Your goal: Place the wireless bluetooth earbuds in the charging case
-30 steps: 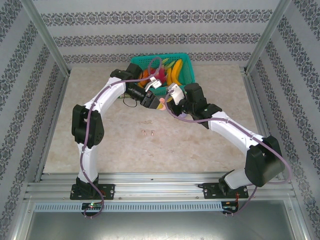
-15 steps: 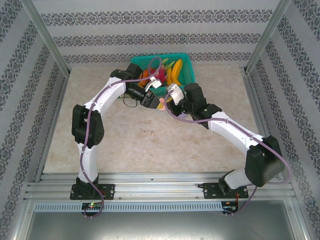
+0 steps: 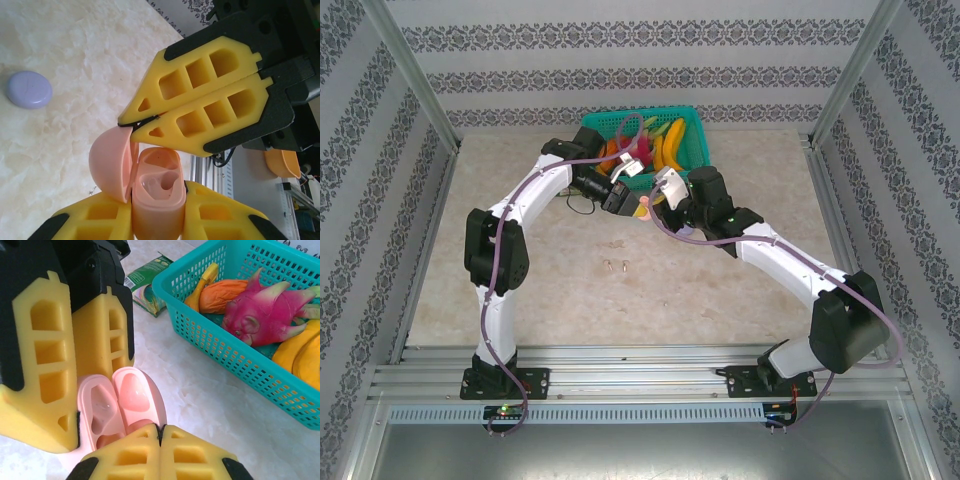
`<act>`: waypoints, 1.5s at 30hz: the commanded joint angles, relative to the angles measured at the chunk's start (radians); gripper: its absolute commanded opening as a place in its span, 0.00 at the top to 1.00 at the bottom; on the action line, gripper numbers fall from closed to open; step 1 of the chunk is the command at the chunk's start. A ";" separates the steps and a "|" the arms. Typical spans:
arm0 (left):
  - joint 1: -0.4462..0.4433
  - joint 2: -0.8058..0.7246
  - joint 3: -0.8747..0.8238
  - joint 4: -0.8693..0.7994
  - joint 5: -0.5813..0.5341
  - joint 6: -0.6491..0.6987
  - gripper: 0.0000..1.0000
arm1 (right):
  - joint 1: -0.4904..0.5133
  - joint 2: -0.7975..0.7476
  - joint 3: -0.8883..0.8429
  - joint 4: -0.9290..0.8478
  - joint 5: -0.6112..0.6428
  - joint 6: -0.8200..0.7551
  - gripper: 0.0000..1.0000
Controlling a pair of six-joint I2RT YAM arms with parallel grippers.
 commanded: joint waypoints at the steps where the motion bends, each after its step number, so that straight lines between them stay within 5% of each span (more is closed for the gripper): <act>1: 0.001 0.017 0.023 -0.024 0.027 0.020 0.90 | 0.011 0.008 0.049 0.012 0.012 0.011 1.00; 3: 0.001 0.014 0.016 -0.021 0.027 0.017 0.94 | 0.009 0.001 0.056 0.014 0.025 0.028 0.97; 7: 0.001 -0.015 -0.036 0.033 0.019 -0.006 1.00 | 0.001 -0.042 0.064 0.001 0.018 0.060 0.59; 17: 0.025 -0.149 -0.239 0.229 -0.025 -0.111 1.00 | -0.033 -0.244 0.003 -0.047 0.001 0.219 0.27; 23: 0.029 -0.317 -0.418 0.401 -0.096 -0.205 1.00 | -0.048 -0.276 -0.007 -0.135 -0.014 0.411 0.26; 32: 0.030 -0.611 -0.721 0.786 -0.397 -0.428 1.00 | -0.046 -0.317 -0.161 -0.137 0.066 0.726 0.32; 45: -0.030 -0.856 -1.089 1.215 -0.646 -0.387 1.00 | -0.027 -0.248 -0.197 -0.270 0.212 0.943 0.36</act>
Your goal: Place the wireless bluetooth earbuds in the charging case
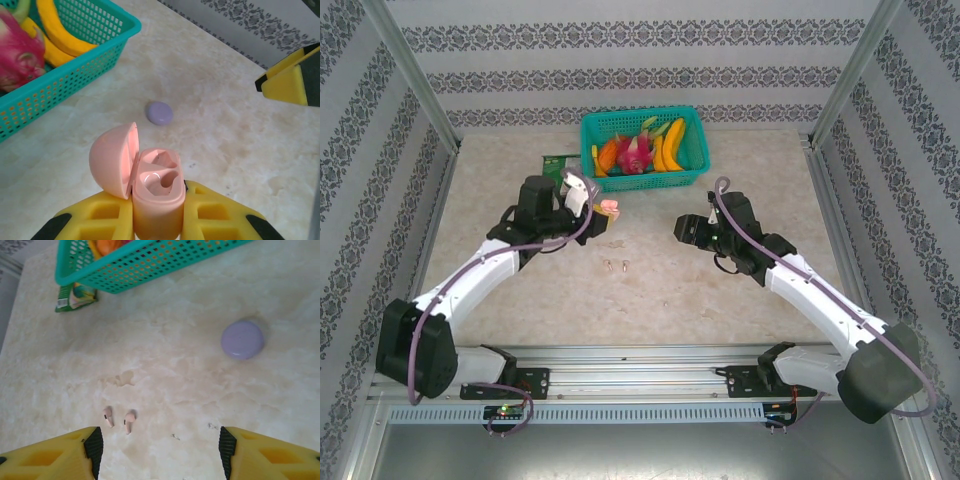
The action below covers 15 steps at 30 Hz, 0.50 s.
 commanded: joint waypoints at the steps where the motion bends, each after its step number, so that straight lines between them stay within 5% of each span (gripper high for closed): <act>1: -0.034 -0.092 -0.099 0.208 -0.133 0.026 1.00 | 0.017 0.042 -0.002 -0.049 0.054 0.097 0.36; 9: -0.069 -0.167 -0.344 0.591 -0.353 -0.059 1.00 | 0.073 0.142 -0.009 -0.088 0.053 0.135 0.39; 15: -0.118 -0.106 -0.373 0.773 -0.428 -0.036 1.00 | 0.123 0.183 0.007 -0.131 0.079 0.138 0.39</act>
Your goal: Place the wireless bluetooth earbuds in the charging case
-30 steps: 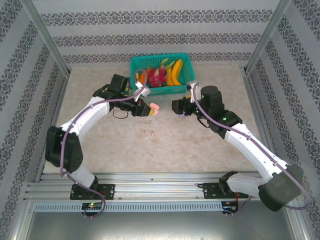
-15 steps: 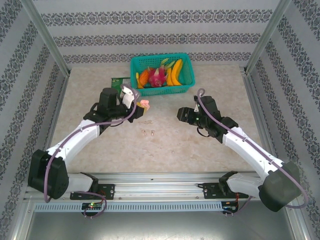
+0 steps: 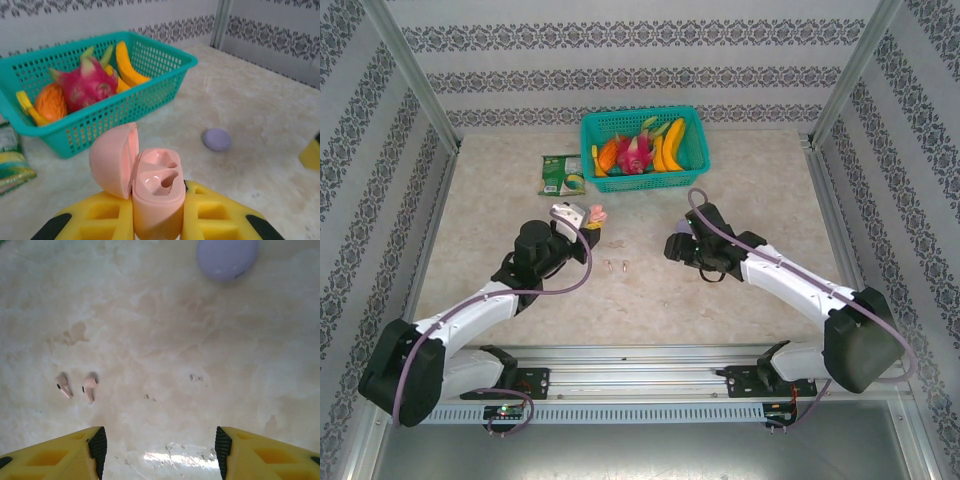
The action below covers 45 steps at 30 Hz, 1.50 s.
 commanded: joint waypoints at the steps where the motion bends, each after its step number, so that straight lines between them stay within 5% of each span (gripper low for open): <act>1: -0.026 0.030 0.008 0.238 -0.061 -0.005 1.00 | 0.024 0.024 0.012 -0.042 0.043 0.031 0.39; 12: -0.030 -0.015 0.002 0.334 0.027 0.068 1.00 | 0.125 0.260 0.244 -0.123 0.105 0.148 0.42; 25: 0.028 -0.026 -0.032 0.471 -0.065 0.014 1.00 | 0.227 0.541 0.498 -0.241 0.162 0.244 0.48; 45: 0.083 -0.009 -0.033 0.529 -0.046 -0.055 1.00 | 0.290 0.723 0.651 -0.310 0.178 0.234 0.57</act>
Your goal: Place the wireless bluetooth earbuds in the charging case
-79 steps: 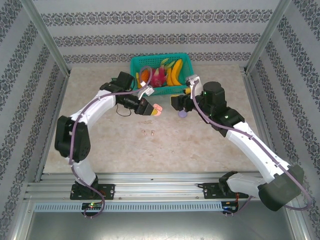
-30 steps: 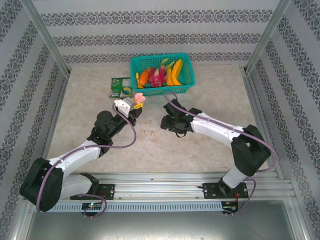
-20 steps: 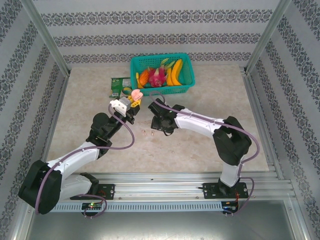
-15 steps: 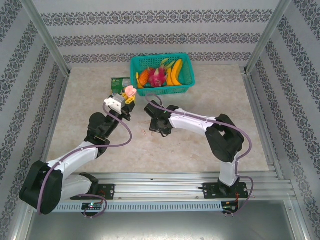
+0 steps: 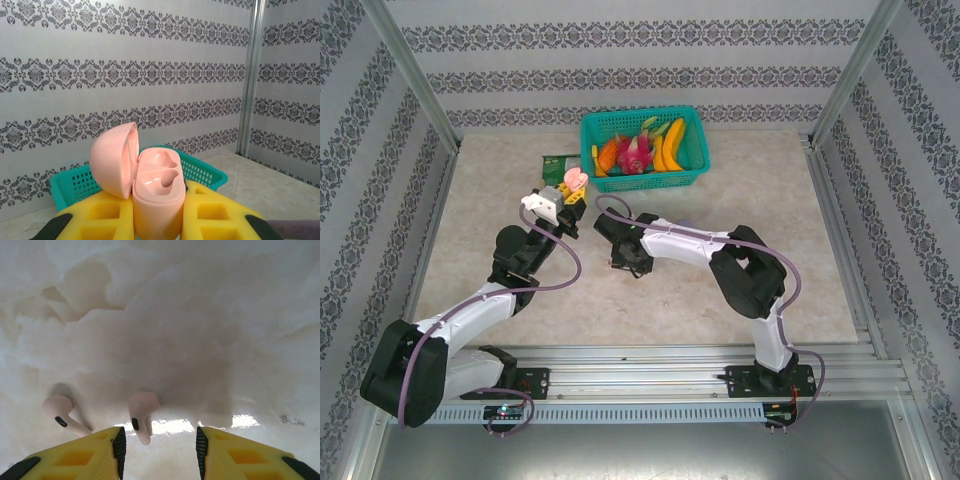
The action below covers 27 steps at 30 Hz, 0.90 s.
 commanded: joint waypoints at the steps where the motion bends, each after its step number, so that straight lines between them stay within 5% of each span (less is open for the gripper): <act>1: 0.015 -0.001 -0.001 0.072 0.021 -0.013 1.00 | 0.016 0.033 0.050 -0.044 0.024 -0.022 0.57; 27: 0.020 -0.001 -0.008 0.066 0.040 -0.016 1.00 | 0.014 0.147 0.156 -0.100 0.042 -0.080 0.67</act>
